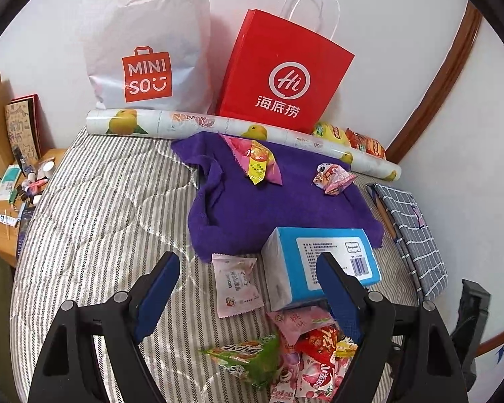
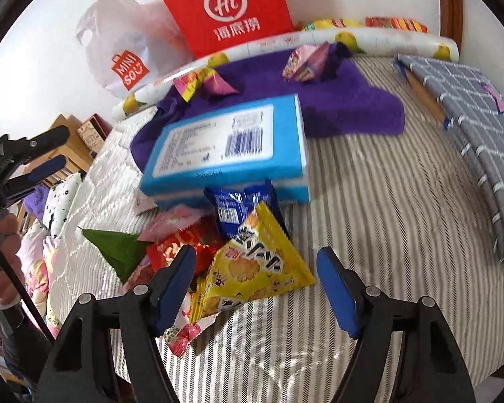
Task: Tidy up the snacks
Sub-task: 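Grasp the yellow chip packet with the right gripper from the pile, then lift the yellow packet with the right gripper while the left gripper grasps the green packet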
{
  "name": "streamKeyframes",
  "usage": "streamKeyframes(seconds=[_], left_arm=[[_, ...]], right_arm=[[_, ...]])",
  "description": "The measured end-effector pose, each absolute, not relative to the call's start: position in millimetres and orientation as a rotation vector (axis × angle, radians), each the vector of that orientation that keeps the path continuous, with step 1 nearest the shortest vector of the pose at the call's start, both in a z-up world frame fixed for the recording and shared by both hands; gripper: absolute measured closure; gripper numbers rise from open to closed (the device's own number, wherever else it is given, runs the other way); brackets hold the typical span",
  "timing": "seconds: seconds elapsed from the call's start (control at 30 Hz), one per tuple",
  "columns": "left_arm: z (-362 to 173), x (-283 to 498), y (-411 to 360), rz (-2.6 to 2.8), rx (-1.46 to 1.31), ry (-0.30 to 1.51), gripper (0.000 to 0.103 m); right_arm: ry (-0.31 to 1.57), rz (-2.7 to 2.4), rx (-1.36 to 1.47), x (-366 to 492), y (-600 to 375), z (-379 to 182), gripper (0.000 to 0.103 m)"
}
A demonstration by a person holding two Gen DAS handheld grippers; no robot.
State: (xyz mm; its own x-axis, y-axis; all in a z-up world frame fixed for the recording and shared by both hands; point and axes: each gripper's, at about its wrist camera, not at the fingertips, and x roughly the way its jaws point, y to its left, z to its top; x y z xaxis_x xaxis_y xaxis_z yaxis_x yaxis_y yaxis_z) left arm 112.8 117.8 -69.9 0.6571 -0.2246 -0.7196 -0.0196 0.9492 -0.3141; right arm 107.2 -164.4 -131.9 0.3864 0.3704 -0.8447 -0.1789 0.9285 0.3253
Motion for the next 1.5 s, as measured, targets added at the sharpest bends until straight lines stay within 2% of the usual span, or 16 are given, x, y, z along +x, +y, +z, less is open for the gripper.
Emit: streamKeyframes(seconds=[0.2,0.3,0.37,0.53,0.7,0.77,0.87,1.3,1.4,1.5], left_arm=[[-76.2,108.5,118.0,-0.143,-0.298,0.843,0.021],[-78.9,105.6,117.1,-0.144,-0.282,0.834,0.021],[-80.9,104.1,117.3,-0.148,-0.278,0.829,0.021],[-85.9,99.9,117.3,-0.169,-0.298,0.816,0.021],[-93.1,98.9,113.9,-0.179,-0.301,0.819,0.021],[-95.6,99.8,112.0,-0.181,-0.295,0.826,0.021],[-98.1,100.1,110.1,-0.184,-0.289,0.831,0.021],[-104.3,95.3,106.6,-0.183,-0.279,0.850,0.021],[-107.3,94.8,106.9,-0.174,-0.274,0.859,0.021],[-109.8,93.2,107.3,-0.168,-0.273,0.864,0.021]], right_arm=[[1.172,0.318,0.131,111.6,-146.6,-155.6,0.032],[1.131,0.359,0.091,105.6,-147.4,-151.8,0.045],[1.116,0.376,0.044,100.9,-152.2,-146.9,0.049],[1.093,0.348,-0.085,97.6,-177.0,-141.2,0.049],[1.113,0.274,-0.084,101.5,-207.8,-146.5,0.047],[1.122,0.248,-0.041,99.7,-218.1,-148.2,0.037],[1.129,0.186,0.002,93.1,-233.0,-150.9,0.029],[1.108,0.155,0.293,109.6,-249.5,-170.8,0.028],[1.089,0.151,0.258,114.4,-242.1,-171.5,0.028],[1.088,0.146,0.125,113.3,-230.0,-172.9,0.035]])
